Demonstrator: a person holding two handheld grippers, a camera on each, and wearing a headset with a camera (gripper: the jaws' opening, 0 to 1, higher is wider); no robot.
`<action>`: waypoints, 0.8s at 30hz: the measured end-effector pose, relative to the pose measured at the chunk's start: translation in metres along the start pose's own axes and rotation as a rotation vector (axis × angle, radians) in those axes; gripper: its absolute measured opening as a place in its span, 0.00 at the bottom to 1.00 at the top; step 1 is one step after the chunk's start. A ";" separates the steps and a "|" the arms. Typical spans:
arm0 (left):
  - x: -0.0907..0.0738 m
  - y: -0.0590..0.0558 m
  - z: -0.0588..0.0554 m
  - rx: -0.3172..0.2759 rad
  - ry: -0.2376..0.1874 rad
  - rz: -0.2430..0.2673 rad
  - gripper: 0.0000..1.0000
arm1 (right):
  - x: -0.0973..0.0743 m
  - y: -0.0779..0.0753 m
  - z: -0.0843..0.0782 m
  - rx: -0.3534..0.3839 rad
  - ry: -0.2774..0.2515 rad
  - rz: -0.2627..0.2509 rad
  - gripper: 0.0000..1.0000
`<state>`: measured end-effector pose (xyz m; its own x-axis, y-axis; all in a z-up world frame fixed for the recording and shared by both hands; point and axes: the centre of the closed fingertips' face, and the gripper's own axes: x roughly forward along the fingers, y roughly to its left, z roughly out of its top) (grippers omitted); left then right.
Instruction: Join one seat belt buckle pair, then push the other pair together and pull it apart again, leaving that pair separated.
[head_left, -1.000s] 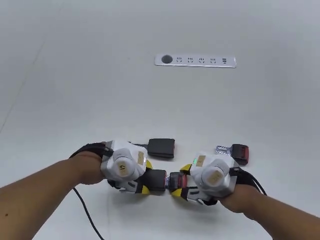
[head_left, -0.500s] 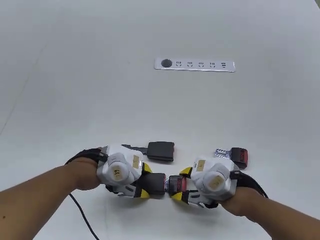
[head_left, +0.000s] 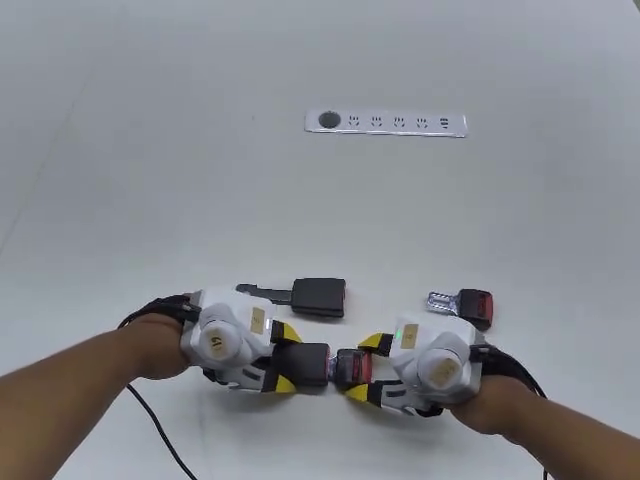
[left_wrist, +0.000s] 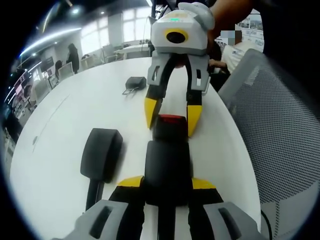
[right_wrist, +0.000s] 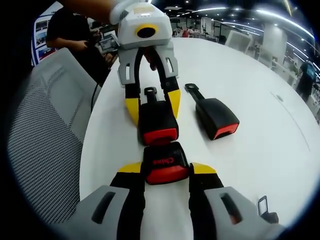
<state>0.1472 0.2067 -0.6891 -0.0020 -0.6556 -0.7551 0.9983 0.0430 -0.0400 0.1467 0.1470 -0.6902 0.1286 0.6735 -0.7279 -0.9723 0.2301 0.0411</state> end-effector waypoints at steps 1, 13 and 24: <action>0.000 0.000 0.000 0.000 -0.003 -0.002 0.34 | 0.000 0.000 0.000 0.000 -0.001 0.001 0.32; 0.003 -0.002 0.001 0.000 -0.024 -0.013 0.33 | -0.003 0.003 -0.005 -0.005 -0.028 0.000 0.32; 0.005 -0.003 0.001 0.003 -0.025 -0.020 0.33 | -0.008 0.004 -0.007 0.000 -0.043 0.002 0.32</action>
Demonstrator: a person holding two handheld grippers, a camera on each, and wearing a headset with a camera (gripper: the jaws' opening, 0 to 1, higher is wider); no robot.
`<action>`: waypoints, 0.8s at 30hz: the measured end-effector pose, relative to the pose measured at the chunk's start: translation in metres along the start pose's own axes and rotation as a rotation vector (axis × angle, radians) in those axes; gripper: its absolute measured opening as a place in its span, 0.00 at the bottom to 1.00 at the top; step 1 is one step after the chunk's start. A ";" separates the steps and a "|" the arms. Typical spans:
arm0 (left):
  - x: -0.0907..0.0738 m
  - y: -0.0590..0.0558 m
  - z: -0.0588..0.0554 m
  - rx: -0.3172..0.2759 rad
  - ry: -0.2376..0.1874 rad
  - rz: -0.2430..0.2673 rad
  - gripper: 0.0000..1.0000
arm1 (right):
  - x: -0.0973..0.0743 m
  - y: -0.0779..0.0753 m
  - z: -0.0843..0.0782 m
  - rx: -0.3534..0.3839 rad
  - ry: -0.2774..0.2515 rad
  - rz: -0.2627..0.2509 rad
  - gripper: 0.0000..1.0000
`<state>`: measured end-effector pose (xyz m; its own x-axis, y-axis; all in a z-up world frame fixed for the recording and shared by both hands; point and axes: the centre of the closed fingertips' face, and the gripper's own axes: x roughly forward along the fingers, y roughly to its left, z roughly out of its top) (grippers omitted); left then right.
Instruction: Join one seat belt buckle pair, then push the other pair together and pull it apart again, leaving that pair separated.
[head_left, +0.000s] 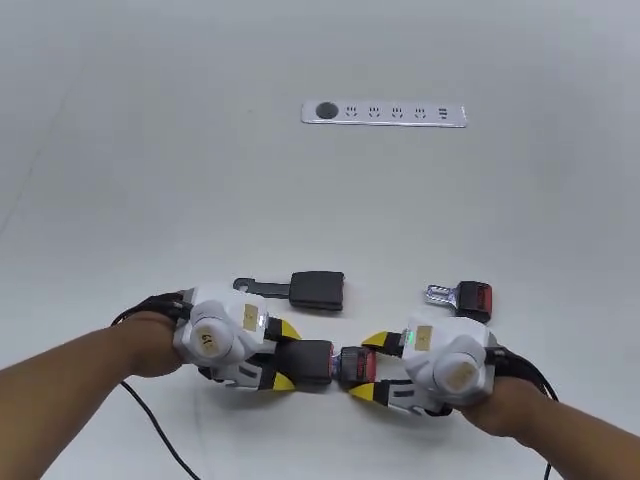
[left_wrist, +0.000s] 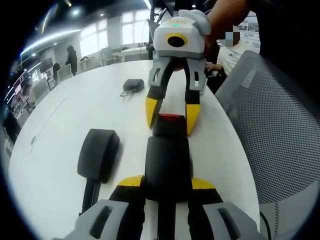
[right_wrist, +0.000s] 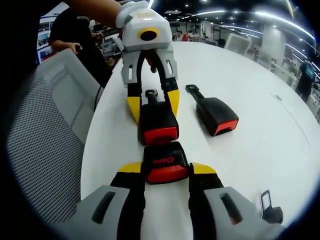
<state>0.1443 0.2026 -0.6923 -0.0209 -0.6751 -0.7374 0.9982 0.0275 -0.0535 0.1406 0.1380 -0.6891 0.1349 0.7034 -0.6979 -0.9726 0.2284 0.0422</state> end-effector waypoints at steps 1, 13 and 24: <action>0.000 0.000 0.000 0.000 -0.001 -0.001 0.33 | -0.001 0.000 0.000 0.005 -0.002 0.000 0.32; 0.001 -0.003 0.004 0.018 0.033 -0.003 0.33 | -0.003 0.004 0.004 0.025 -0.006 -0.004 0.33; 0.001 -0.003 0.003 -0.008 0.055 0.029 0.35 | -0.001 0.001 -0.002 0.016 0.004 -0.039 0.35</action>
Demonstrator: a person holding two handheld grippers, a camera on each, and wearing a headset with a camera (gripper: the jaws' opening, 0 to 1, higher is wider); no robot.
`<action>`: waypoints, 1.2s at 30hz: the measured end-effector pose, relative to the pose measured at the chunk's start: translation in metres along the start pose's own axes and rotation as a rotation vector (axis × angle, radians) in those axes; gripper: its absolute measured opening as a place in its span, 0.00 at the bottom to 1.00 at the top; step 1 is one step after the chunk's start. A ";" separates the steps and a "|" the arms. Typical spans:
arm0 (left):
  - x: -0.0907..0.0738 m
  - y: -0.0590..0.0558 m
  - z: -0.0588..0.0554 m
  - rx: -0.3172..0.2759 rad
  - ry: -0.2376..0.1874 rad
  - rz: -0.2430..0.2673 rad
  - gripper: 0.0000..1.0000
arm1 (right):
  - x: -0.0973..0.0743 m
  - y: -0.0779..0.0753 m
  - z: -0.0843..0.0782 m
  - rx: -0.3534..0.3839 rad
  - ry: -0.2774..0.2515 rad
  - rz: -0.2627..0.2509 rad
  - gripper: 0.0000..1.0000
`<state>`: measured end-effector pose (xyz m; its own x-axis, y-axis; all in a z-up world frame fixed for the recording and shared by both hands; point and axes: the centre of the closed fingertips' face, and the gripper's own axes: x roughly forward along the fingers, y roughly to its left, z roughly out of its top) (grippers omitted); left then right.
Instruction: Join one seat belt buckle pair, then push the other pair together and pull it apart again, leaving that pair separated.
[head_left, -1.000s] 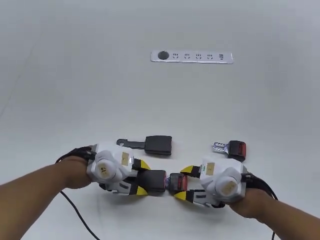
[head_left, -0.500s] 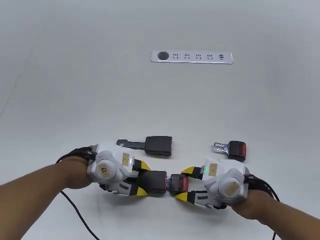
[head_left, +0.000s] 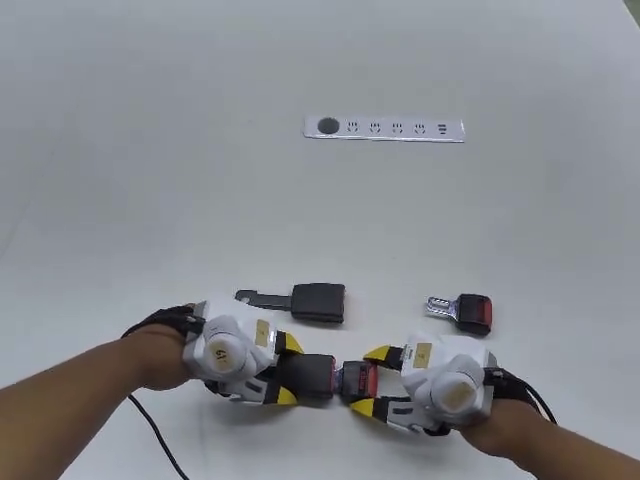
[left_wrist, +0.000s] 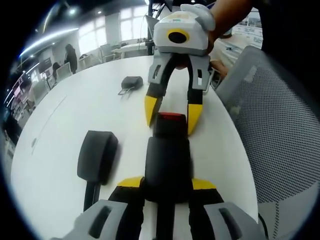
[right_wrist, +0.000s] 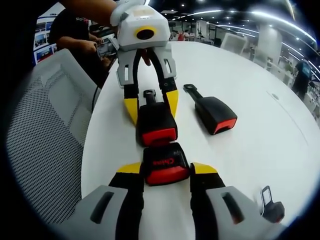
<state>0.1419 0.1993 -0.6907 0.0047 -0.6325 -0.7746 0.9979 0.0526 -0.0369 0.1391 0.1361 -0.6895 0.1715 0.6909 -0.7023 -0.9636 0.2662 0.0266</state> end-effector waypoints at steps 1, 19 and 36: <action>0.000 0.001 0.001 0.002 0.001 0.009 0.37 | 0.000 0.000 0.000 -0.007 0.001 -0.002 0.35; -0.028 0.006 0.031 -0.160 -0.082 0.140 0.84 | -0.056 -0.022 0.022 0.121 -0.141 -0.172 0.72; -0.066 0.068 0.049 -0.160 -0.126 0.254 0.79 | -0.112 -0.084 0.001 0.140 -0.148 -0.259 0.77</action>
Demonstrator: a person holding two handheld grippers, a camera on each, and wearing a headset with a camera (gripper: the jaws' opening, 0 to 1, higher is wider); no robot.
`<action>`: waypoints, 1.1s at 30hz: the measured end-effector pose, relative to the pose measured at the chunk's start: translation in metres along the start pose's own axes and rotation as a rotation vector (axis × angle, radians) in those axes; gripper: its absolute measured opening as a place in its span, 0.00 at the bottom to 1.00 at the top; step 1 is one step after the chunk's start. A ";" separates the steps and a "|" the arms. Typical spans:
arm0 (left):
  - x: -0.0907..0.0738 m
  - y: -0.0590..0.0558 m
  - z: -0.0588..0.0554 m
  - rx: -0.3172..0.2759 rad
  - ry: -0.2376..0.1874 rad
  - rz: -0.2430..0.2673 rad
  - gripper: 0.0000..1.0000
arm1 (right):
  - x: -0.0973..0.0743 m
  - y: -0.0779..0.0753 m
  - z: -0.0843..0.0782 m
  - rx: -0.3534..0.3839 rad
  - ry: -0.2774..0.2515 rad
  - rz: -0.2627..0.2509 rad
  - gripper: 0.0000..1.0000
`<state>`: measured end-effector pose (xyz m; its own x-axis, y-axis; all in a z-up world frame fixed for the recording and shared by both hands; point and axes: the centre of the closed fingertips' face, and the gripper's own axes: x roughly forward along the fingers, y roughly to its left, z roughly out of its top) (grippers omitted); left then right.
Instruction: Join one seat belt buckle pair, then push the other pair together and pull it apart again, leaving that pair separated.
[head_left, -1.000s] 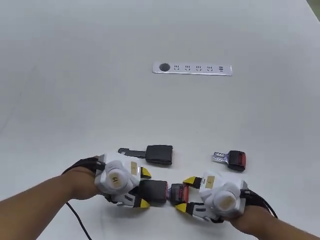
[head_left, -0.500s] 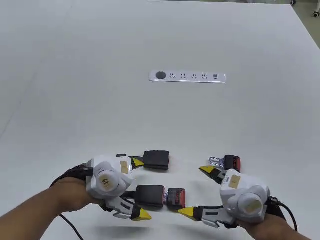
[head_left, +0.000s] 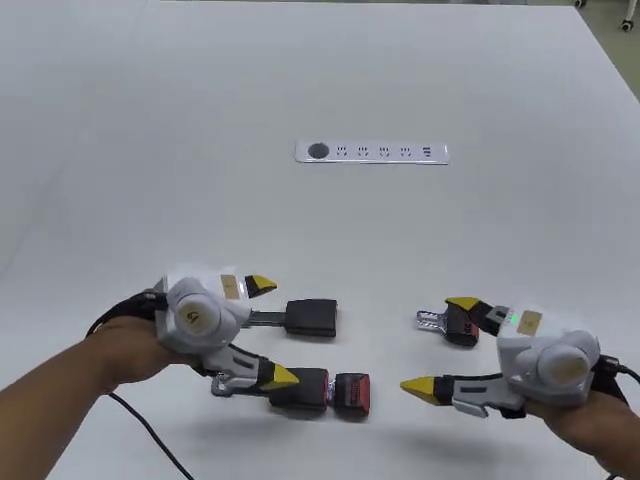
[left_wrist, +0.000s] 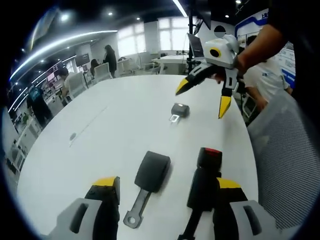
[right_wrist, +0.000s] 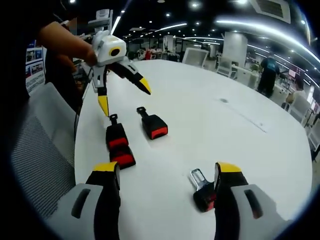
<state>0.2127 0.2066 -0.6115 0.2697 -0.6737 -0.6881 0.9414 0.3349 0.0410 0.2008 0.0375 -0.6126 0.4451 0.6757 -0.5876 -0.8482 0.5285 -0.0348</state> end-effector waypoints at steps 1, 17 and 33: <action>0.000 0.003 0.001 0.002 0.000 0.002 0.78 | -0.002 -0.006 -0.001 -0.002 0.003 -0.006 0.78; 0.027 0.027 0.005 0.025 0.019 -0.044 0.74 | -0.003 -0.057 -0.031 0.004 0.082 0.065 0.69; 0.068 0.024 -0.036 0.051 0.094 -0.153 0.65 | 0.013 -0.059 -0.075 -0.013 0.191 0.198 0.69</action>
<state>0.2468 0.1922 -0.6835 0.1044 -0.6490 -0.7536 0.9796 0.1978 -0.0346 0.2352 -0.0234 -0.6790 0.2091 0.6555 -0.7257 -0.9174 0.3884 0.0864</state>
